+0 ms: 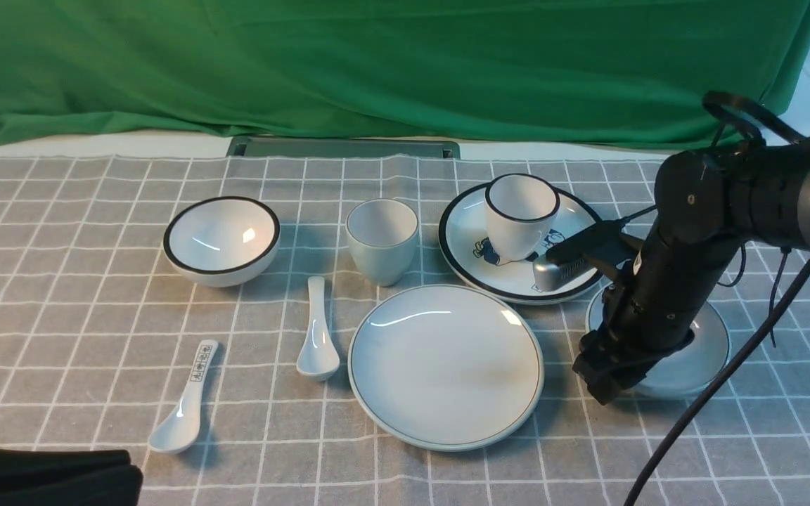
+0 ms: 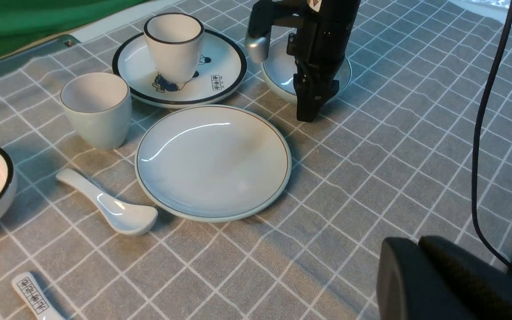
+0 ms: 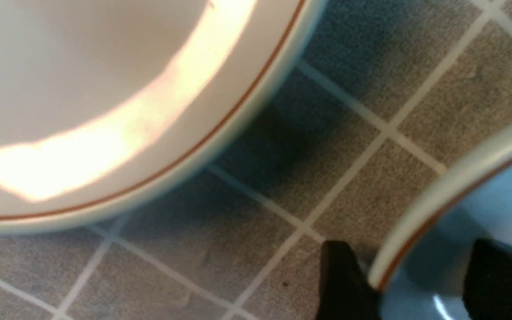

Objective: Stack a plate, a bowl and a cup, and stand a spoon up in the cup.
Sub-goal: Use the right arm to grab a blue rice bowl

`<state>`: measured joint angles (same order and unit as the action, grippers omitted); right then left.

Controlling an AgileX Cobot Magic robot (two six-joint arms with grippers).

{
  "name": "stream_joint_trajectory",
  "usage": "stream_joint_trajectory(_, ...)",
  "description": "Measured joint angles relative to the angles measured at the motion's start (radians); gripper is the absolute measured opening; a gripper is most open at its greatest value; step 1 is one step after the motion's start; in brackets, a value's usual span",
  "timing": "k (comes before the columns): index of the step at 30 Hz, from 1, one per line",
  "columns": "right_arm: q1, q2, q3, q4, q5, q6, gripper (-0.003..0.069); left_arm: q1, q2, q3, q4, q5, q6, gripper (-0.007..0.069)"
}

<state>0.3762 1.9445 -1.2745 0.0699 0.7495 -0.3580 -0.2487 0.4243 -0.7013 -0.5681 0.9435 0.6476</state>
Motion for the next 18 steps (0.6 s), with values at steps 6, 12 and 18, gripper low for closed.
stream_joint_trajectory(6,0.006,-0.007,-0.011,0.001,0.001,0.000,0.0203,0.000,0.000,0.000,0.000,0.005,0.000,0.0017)
stream_joint_trajectory(12,0.007,-0.048,-0.010,-0.087,0.006,0.054,0.0112,0.000,0.000,0.000,0.028,0.040,0.000,0.0017)
stream_joint_trajectory(18,0.050,-0.159,-0.004,-0.123,0.020,0.117,0.0078,0.000,0.000,0.000,0.041,0.045,0.000,0.0017)
